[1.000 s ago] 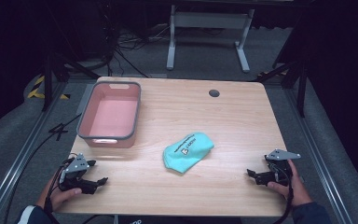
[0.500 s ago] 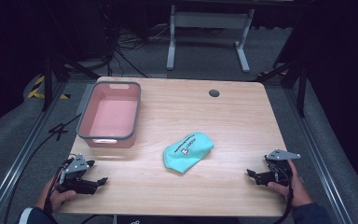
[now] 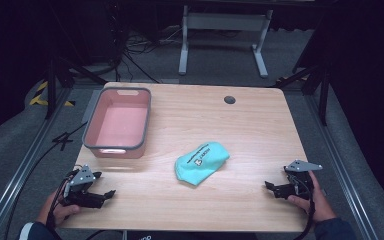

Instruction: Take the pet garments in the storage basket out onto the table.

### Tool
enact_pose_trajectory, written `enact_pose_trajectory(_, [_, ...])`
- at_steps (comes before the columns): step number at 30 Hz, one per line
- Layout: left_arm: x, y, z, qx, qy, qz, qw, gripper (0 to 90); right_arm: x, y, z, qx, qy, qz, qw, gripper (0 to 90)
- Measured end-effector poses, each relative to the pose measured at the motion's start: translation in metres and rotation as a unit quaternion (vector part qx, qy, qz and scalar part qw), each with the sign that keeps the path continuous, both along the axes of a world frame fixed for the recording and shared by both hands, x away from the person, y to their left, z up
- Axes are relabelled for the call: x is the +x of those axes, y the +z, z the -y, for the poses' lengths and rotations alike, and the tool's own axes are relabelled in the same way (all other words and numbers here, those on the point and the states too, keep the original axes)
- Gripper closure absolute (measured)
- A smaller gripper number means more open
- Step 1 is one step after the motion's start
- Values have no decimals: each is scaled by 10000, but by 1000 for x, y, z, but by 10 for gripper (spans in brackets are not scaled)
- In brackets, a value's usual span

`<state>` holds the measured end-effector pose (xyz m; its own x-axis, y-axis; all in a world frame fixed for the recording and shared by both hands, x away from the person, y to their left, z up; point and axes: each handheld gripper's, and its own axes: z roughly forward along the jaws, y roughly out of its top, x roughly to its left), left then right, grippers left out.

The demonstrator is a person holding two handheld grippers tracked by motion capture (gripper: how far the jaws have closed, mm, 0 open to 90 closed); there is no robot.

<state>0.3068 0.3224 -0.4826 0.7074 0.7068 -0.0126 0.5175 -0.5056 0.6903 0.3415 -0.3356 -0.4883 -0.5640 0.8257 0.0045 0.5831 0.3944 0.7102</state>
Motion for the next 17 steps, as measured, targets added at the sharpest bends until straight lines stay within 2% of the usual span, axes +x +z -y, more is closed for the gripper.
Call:
enact_pose_trajectory(13, [0,0,1,19,44,-6,10000,137,0,0,0,12,-21,-6,10000,7])
enact_pose_trajectory(17, [-1,-1,3,-39,76,-13,10000,131,-1,0,0,20,-37,-7,10000,7])
